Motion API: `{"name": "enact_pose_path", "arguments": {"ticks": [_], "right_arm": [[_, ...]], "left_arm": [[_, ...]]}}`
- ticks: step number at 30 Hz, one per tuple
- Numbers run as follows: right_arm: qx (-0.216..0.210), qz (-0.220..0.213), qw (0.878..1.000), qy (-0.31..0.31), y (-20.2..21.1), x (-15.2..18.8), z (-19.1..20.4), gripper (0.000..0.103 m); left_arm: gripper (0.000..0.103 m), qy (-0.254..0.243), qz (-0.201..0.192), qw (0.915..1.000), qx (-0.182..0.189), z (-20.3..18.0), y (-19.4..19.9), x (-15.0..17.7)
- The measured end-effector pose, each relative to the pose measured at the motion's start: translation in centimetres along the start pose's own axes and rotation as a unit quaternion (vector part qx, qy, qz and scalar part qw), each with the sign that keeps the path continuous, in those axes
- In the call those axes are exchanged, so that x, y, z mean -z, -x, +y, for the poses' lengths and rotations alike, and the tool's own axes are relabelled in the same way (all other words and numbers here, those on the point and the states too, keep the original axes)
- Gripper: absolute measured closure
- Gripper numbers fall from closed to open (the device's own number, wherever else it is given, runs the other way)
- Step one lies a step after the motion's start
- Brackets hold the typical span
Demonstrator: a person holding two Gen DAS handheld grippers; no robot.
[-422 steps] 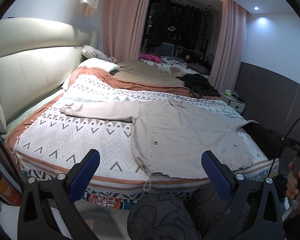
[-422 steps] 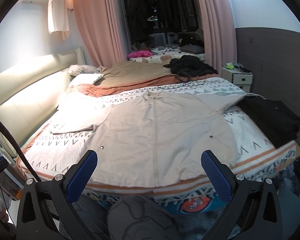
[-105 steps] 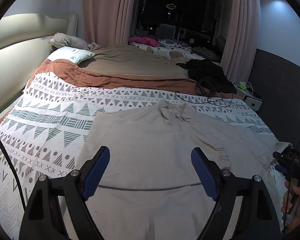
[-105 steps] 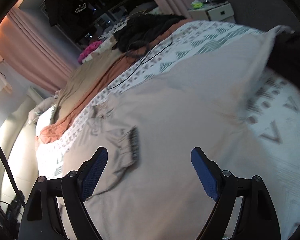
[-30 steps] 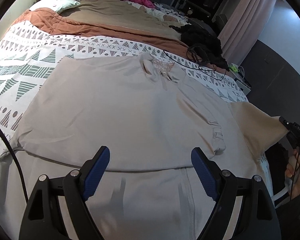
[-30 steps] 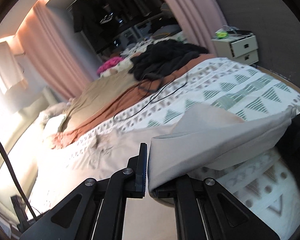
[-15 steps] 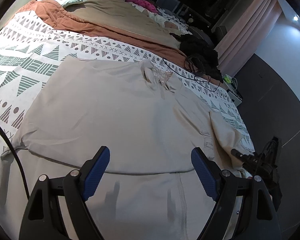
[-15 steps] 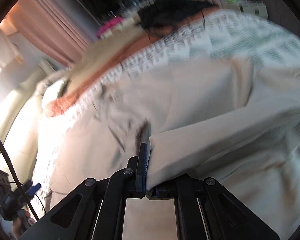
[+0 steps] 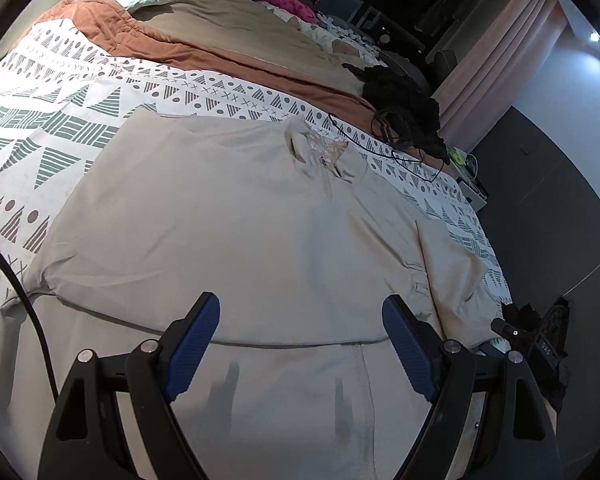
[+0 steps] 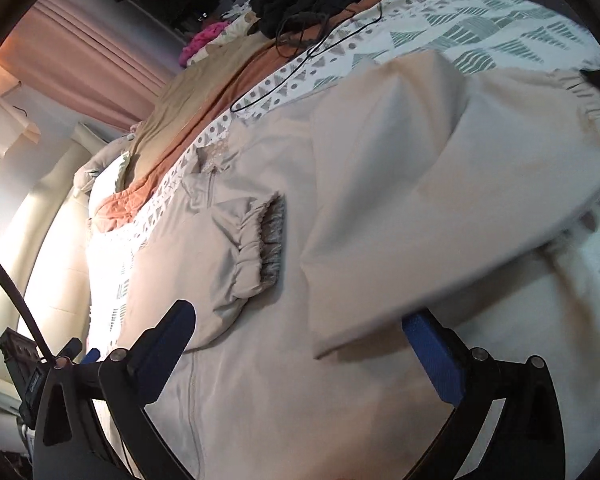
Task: Fold large clothes
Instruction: 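Lift the sleeve with the right gripper and carry it across the jacket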
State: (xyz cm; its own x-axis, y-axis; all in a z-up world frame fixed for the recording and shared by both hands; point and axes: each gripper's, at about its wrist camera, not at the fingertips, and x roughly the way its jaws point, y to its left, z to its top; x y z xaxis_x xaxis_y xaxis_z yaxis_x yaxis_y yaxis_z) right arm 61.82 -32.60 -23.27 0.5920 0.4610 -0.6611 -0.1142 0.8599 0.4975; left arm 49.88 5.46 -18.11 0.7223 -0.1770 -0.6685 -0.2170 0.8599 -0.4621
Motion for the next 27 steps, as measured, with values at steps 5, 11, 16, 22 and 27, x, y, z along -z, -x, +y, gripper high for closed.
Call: {"name": "enact_pose_path", "arguments": {"ticks": [5,11,16,22,27], "right_arm": [[0.04,-0.032,0.999,-0.017,3.1,-0.4,-2.6,0.0],[0.063,-0.07,0.993,-0.069,4.9,-1.4,-7.3,0.0],[0.068,-0.095,0.987,-0.106,4.8,-2.0,-10.6,0.0],[0.061,-0.092,0.984,-0.139,3.4,-2.2,-13.0,0.028],[0.08,-0.104,0.98,-0.15,2.8,-2.9,-14.1,0.068]], "left_arm": [[0.018,-0.007,0.002,0.9999,-0.01,-0.2,-0.3,0.2],[0.018,-0.011,0.007,0.9996,-0.026,-0.1,-0.9,0.3],[0.018,-0.019,0.009,0.9988,-0.043,0.0,-1.4,0.4],[0.018,-0.027,0.014,0.9976,-0.062,0.1,-2.1,0.6],[0.018,-0.031,0.017,0.997,-0.069,0.0,-2.4,0.8]]}}
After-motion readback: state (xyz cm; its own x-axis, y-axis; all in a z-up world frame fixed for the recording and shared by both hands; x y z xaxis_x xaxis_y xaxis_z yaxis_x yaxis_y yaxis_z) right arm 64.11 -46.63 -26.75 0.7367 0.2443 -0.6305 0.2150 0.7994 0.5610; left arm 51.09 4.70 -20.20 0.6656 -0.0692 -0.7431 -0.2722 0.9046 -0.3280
